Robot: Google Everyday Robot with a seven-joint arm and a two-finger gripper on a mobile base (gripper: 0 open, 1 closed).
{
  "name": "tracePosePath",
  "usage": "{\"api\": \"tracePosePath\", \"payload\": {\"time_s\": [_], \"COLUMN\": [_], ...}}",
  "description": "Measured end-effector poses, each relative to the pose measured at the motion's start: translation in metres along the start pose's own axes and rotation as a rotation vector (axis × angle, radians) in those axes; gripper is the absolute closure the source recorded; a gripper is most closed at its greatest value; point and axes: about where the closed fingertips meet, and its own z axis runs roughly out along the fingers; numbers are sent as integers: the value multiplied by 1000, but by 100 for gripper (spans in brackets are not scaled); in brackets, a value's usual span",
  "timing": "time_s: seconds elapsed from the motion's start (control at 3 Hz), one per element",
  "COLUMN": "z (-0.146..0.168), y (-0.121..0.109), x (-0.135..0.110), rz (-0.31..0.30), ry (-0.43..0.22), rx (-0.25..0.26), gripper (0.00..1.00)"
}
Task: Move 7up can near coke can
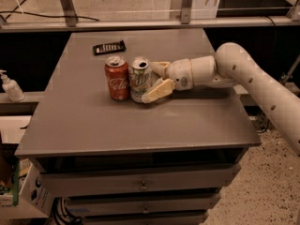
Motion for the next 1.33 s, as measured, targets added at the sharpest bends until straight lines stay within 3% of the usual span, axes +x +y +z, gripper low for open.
{"api": "tracePosePath", "payload": {"time_s": [1.0,1.33], "z": [-45,-72], "y": [30,34], "x": [-26,-38], "rz": [-144,-209], "ry": [-21,-31], "rx": [-22,18], "gripper": [0,0]}}
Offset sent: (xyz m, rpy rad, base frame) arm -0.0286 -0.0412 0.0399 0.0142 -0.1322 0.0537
